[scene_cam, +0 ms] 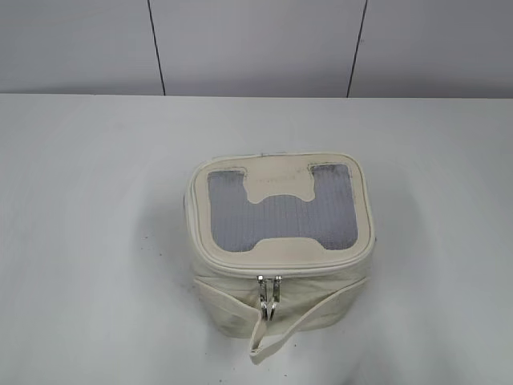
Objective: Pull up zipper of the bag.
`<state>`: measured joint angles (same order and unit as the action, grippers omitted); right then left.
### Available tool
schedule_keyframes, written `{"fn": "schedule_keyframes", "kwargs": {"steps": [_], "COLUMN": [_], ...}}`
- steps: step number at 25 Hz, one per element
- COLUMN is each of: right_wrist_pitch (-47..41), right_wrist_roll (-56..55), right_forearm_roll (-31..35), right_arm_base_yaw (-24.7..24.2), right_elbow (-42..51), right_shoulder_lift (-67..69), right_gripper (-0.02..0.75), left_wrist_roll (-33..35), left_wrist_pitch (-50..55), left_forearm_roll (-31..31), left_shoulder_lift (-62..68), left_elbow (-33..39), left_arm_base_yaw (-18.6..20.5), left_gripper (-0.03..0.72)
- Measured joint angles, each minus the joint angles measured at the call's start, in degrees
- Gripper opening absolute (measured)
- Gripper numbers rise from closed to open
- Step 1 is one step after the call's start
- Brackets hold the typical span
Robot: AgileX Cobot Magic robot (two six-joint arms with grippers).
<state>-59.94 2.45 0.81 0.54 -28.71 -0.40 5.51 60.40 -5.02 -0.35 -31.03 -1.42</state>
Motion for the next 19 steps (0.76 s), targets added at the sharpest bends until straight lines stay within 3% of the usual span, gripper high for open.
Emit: {"fn": "schedule_keyframes", "kwargs": {"steps": [19], "right_wrist_pitch": [0.1], "right_wrist_roll": [0.0], "right_forearm_roll": [0.1], "right_arm_base_yaw": [0.0], "right_elbow": [0.0], "right_shoulder_lift": [0.0], "right_gripper": [0.522], "left_wrist_roll": [0.0], "left_wrist_pitch": [0.0], "left_forearm_roll": [0.0], "left_shoulder_lift": [0.0], "left_elbow": [0.0], "left_arm_base_yaw": [0.0], "left_gripper": [0.239]}}
